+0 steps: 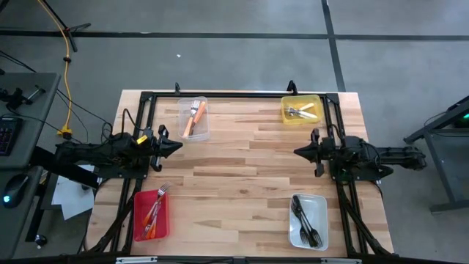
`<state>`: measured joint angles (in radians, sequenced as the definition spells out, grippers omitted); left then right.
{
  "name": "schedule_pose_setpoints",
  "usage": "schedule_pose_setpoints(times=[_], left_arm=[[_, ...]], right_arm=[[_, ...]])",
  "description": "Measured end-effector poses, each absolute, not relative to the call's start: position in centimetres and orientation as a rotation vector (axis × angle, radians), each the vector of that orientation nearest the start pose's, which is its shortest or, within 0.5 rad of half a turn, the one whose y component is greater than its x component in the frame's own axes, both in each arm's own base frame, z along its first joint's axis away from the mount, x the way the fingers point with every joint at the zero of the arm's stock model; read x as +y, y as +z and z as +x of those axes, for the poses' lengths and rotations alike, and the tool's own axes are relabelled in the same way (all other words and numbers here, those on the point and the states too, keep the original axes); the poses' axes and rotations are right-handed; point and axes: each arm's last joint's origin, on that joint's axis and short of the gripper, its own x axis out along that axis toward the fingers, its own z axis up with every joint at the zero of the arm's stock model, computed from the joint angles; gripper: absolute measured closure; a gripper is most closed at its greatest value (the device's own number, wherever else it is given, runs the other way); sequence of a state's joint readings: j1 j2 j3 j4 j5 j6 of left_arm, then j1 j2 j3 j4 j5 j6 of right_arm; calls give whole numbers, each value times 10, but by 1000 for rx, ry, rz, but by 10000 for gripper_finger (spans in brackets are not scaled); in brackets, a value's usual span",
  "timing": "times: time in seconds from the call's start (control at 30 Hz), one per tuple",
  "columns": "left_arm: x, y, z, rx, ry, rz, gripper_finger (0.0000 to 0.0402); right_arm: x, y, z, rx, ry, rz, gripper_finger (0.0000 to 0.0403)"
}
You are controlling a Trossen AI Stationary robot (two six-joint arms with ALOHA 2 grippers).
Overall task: Sort silverware by color (type)
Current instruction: Return to Home Position
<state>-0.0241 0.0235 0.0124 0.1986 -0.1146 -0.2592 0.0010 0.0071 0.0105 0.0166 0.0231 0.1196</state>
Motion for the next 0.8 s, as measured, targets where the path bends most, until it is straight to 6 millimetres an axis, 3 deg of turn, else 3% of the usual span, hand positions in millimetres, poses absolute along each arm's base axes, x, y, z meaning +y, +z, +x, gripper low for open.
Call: schedule_pose_setpoints(times=[0.8], left_arm=[[1, 185, 97, -198, 66, -271, 401]], right_arm=[[-1, 168, 97, -20, -20, 131, 402]])
